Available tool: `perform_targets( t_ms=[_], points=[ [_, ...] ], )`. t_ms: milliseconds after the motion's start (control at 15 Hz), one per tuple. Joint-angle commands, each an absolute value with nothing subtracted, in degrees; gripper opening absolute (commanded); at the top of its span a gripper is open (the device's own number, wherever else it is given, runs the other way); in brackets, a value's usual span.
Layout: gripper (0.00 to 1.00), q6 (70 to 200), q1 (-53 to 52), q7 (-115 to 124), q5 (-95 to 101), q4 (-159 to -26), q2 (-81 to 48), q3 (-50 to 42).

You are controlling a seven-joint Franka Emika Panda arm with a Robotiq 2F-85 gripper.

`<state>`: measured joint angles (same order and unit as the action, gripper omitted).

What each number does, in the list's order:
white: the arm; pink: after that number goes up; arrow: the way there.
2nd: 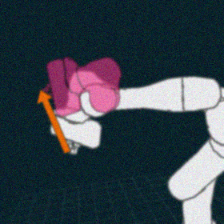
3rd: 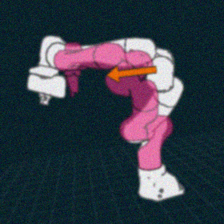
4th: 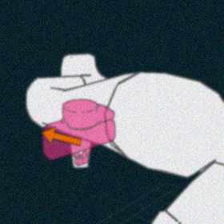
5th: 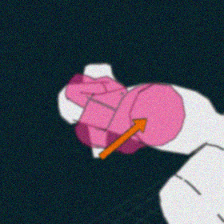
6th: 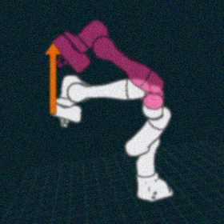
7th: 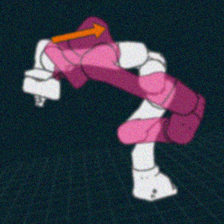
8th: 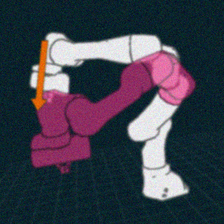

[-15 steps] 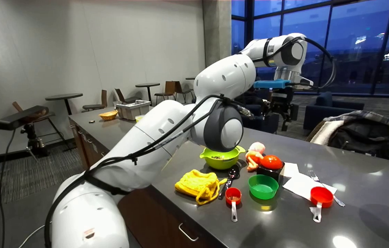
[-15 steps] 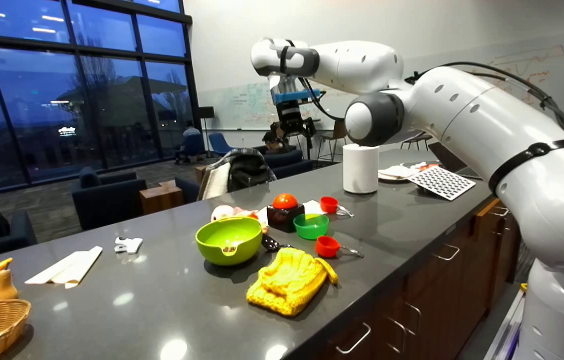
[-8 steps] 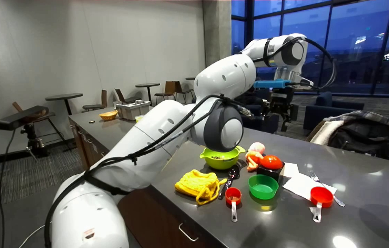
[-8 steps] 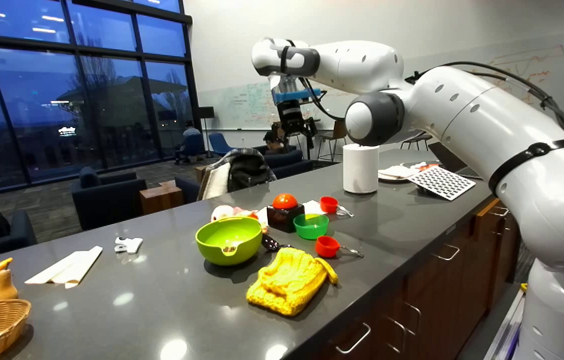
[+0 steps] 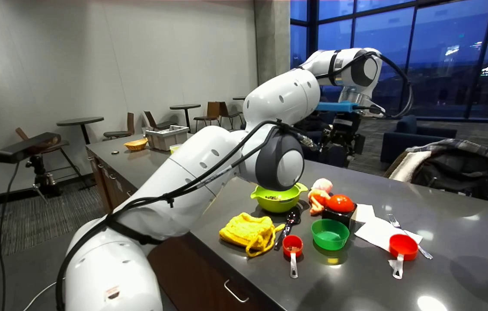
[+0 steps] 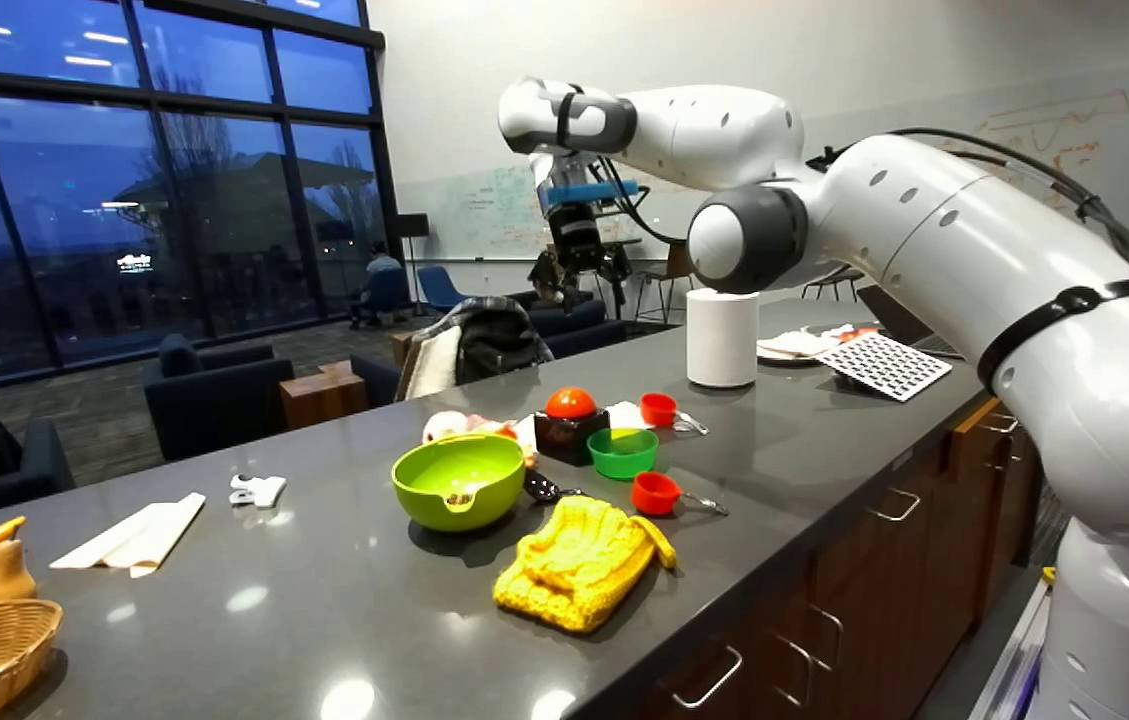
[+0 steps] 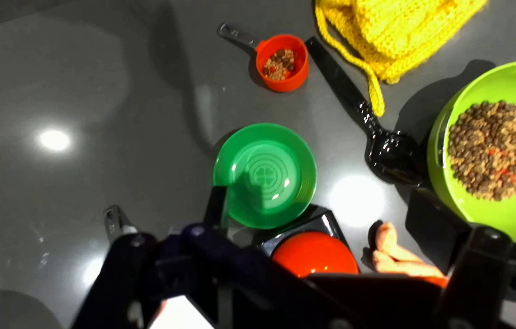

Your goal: Press down on the orange button on the black box

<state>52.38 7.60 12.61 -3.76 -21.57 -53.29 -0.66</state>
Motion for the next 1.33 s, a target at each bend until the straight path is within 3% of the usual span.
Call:
perform_targets(
  t_ms=[0,533,1267],
  points=[
    [1.0,45.4,7.2,13.1,-6.9,-21.1,-52.4,1.4],
    [1.0,35.8,3.9,20.3,-10.1,-21.9,-49.4,2.0],
    [1.0,57.6,-6.1,33.6,-7.1,-19.4,-56.2,0.4]
  ],
)
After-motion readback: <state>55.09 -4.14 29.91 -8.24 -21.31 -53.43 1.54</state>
